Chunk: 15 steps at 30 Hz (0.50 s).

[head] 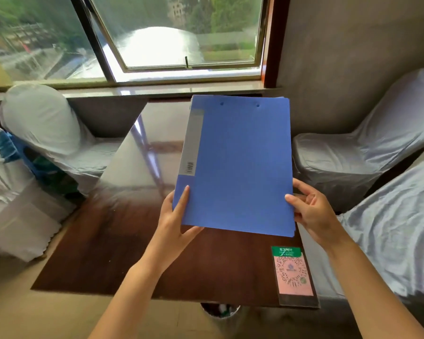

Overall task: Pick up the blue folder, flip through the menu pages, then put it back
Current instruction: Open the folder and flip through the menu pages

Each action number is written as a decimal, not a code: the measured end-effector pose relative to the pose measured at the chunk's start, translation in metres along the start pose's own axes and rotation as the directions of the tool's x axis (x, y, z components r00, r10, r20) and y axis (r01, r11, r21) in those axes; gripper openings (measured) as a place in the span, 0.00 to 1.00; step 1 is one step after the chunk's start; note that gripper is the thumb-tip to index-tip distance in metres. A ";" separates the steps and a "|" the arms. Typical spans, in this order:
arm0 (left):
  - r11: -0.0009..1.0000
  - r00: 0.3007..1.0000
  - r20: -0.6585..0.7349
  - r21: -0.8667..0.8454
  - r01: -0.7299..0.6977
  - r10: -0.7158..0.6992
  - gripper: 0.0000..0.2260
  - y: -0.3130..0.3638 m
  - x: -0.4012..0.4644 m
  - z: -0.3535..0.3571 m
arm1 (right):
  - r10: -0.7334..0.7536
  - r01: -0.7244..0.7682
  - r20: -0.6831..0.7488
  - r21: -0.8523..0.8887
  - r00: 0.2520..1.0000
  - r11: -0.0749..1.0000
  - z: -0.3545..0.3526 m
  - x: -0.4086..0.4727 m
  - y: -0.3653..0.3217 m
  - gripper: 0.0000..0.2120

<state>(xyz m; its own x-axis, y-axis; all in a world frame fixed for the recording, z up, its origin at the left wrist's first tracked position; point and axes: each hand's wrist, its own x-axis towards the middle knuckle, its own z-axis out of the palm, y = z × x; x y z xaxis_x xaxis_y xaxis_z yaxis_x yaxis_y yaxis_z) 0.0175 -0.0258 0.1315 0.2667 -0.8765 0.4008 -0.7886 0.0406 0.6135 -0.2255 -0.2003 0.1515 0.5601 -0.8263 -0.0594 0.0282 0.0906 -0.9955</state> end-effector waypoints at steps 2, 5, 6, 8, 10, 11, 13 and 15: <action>1.000 1.000 -0.013 -0.020 -0.015 0.015 0.40 0.004 0.000 -0.002 | -0.016 0.015 0.027 0.020 1.000 1.000 0.000 -0.003 -0.004 0.18; 0.998 1.000 -0.018 -0.060 0.022 -0.023 0.37 0.010 0.000 -0.004 | -0.038 0.034 0.067 0.063 0.997 0.997 0.002 -0.006 -0.011 0.21; 0.995 0.999 -0.021 -0.086 0.047 -0.049 0.36 0.011 0.001 -0.004 | -0.047 0.041 0.082 0.072 0.996 0.997 0.003 -0.007 -0.014 0.22; 0.984 0.994 -0.036 -0.150 0.099 -0.106 0.31 0.013 0.000 -0.002 | -0.065 0.054 0.118 0.096 0.991 0.994 0.005 -0.008 -0.020 0.26; 0.946 0.980 -0.052 -0.275 0.171 -0.193 0.29 0.018 -0.001 0.002 | -0.076 0.059 0.127 0.132 0.989 0.990 0.003 -0.010 -0.024 0.36; 0.905 0.967 -0.046 -0.365 0.219 -0.252 0.29 0.021 -0.002 0.004 | -0.075 0.058 0.118 0.144 0.990 0.988 0.001 -0.010 -0.025 0.38; 0.762 0.934 -0.008 -0.580 0.287 -0.358 0.33 0.025 -0.004 0.005 | -0.069 0.056 0.088 0.141 0.994 0.988 -0.005 -0.011 -0.023 0.34; 0.585 0.910 0.024 -0.759 0.286 -0.414 0.36 0.028 0.001 0.004 | -0.065 0.059 0.049 0.114 0.997 0.992 -0.010 -0.012 -0.020 0.27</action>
<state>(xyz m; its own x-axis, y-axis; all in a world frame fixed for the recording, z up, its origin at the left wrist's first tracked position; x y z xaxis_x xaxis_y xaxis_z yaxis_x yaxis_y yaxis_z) -0.0066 -0.0271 0.1466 0.5560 -0.8257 0.0948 0.0354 0.1375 0.9899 -0.2416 -0.1976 0.1712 0.5967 -0.8024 0.0092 0.1559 0.1047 -0.9822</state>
